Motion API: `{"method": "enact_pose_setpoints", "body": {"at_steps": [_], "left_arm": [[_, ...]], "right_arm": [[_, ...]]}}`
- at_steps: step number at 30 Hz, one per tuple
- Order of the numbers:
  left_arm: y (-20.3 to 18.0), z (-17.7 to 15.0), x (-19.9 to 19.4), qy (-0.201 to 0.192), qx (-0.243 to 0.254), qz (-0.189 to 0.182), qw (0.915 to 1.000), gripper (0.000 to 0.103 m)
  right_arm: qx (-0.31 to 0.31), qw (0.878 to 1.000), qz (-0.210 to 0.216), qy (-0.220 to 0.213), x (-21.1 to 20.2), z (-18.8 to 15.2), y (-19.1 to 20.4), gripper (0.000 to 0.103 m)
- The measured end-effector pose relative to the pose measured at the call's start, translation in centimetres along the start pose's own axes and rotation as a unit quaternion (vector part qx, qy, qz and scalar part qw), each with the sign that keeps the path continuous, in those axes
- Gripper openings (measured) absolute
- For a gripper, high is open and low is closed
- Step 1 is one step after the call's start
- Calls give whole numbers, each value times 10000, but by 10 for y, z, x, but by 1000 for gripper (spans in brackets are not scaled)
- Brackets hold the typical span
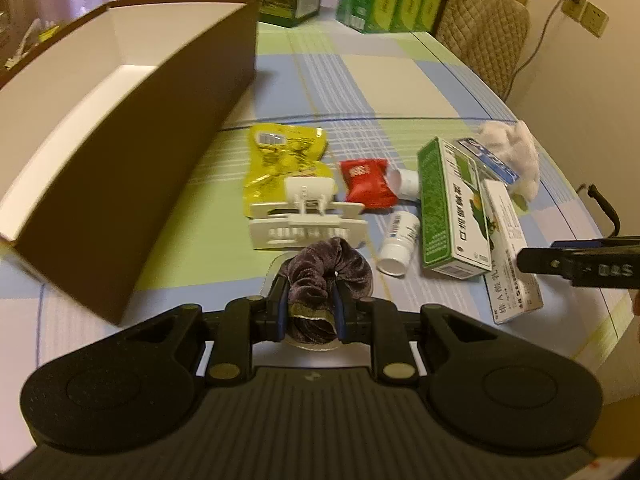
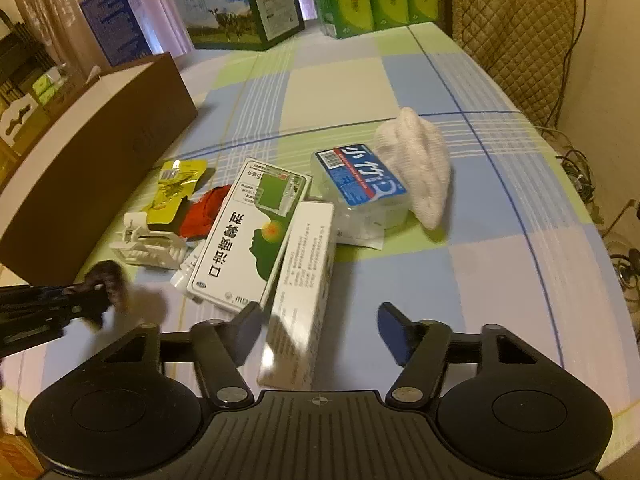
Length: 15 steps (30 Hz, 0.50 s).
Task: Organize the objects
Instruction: 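Grasp the dark brown scrunchie with the left tool while the right tool grasps the long white medicine box, then carry the scrunchie and white box into the brown box and open both tools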
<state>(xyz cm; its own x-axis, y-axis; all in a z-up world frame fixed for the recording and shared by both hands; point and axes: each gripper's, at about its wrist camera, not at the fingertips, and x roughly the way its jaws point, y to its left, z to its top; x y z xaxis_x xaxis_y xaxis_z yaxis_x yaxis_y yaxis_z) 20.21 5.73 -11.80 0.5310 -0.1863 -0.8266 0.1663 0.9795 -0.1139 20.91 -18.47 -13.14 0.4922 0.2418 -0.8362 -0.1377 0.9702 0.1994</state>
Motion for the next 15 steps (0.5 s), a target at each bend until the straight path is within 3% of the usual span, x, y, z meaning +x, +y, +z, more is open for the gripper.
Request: {"method": "enact_pose_setpoints", "body": {"at_steps": [7,10,12,15], "left_arm": [[10,-5,-13,-49,-210,105,9997,18],[10,-8,-17,-59,-249,116,9996,18],[8,-10,-19,-74,-243,118,9996,18],[4,-13,-24,-101,-228,109,9996,18]], "right_arm": [[-129,9999,-97,55,20,11,8,51],[-180,9995,-202,142,27,11,9,39],[-191,9995,-140,202,27,8,8,25],[-317,9991,-183,228,23,2,8,23]]}}
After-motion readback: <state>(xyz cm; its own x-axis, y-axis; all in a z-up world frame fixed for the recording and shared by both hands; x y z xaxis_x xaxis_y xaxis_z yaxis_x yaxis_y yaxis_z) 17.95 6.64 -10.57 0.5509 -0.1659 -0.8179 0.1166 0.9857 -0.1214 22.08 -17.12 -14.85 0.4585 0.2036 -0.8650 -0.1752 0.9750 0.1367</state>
